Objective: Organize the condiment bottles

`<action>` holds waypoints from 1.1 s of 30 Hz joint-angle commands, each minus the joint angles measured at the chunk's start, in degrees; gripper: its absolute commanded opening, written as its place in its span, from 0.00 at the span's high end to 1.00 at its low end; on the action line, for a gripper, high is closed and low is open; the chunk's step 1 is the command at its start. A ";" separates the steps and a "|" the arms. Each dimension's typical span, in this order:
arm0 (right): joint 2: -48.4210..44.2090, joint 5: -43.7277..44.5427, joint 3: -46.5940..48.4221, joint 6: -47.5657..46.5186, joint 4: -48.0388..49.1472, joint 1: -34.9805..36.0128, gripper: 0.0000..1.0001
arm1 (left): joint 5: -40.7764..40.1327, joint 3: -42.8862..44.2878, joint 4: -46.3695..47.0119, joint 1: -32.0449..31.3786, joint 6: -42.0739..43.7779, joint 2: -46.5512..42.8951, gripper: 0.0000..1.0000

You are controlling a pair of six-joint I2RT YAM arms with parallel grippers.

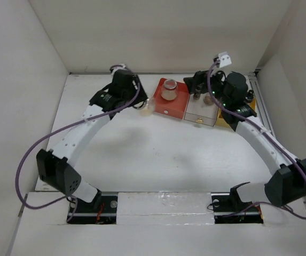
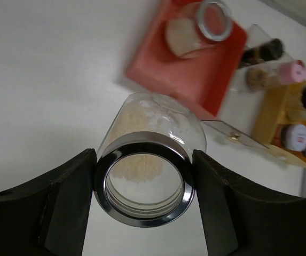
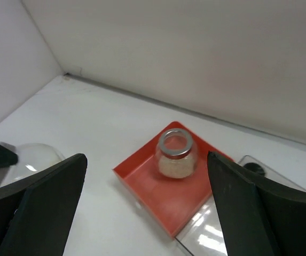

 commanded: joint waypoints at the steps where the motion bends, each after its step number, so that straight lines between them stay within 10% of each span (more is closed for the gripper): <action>1: -6.37 1.21 3.24 -1.10 -4.13 -3.30 0.01 | 2.06 7.29 7.92 -3.09 0.58 6.04 0.67; 13: -21.85 2.63 -1.76 -1.10 -12.13 -10.69 0.01 | 4.96 56.32 4.25 -13.99 4.53 43.32 0.66; 33: -23.00 0.68 -2.91 -1.10 -12.67 -12.36 0.01 | 9.54 63.11 20.87 -18.47 11.29 59.06 0.59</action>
